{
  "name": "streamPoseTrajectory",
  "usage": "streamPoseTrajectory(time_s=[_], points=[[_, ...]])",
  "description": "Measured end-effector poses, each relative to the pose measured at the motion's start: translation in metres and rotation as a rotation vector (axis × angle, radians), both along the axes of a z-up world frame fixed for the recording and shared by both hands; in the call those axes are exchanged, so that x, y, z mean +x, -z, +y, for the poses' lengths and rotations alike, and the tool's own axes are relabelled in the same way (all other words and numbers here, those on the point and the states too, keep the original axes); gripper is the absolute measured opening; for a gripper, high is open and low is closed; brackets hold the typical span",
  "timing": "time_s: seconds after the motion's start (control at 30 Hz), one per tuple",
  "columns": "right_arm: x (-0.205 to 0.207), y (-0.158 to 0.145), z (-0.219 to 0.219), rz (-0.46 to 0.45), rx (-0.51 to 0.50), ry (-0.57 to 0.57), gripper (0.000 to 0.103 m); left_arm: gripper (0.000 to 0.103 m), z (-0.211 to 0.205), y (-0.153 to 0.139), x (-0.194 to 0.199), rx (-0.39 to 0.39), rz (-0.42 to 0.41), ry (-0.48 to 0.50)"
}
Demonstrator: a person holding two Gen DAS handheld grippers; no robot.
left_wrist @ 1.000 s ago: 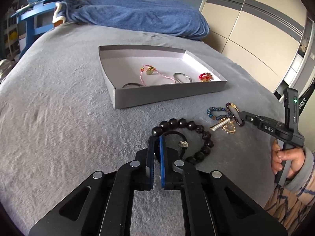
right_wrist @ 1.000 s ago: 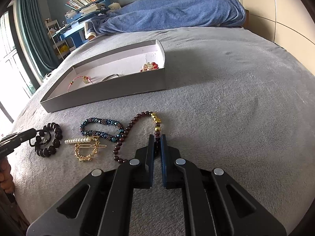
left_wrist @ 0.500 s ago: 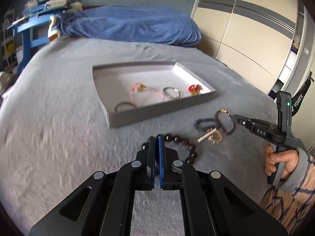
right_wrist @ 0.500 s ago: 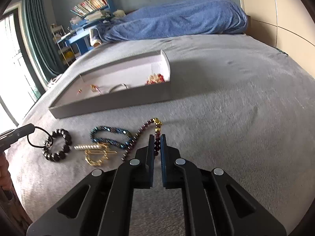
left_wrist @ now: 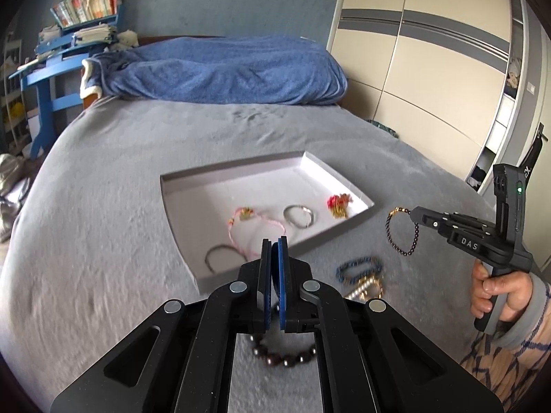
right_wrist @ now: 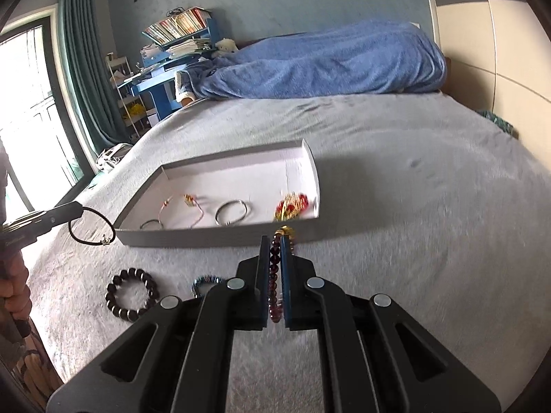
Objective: Organize jewelry
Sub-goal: 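Carry both bead bracelets over the tray and lower them in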
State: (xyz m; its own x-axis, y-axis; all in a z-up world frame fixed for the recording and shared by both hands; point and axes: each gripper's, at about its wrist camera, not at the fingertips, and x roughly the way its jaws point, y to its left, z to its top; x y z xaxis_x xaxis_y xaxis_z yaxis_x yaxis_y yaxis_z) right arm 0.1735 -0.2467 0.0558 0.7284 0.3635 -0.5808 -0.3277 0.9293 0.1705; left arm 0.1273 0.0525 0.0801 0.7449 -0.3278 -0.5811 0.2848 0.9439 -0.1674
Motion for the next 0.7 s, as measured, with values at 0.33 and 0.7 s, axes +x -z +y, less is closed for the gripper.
streamPoseTrajectory(time_s=[0.33,0.7], points=[[0.031,-0.035,0.024,-0.061,-0.031,-0.045,0.006,0.004,0.003,-0.007,0.035,0.003,-0.005,-0.020],[0.089,-0.061,0.078,-0.111,-0.070,-0.135,0.006,0.004,0.013,-0.007,0.088,0.024,0.008,-0.057]])
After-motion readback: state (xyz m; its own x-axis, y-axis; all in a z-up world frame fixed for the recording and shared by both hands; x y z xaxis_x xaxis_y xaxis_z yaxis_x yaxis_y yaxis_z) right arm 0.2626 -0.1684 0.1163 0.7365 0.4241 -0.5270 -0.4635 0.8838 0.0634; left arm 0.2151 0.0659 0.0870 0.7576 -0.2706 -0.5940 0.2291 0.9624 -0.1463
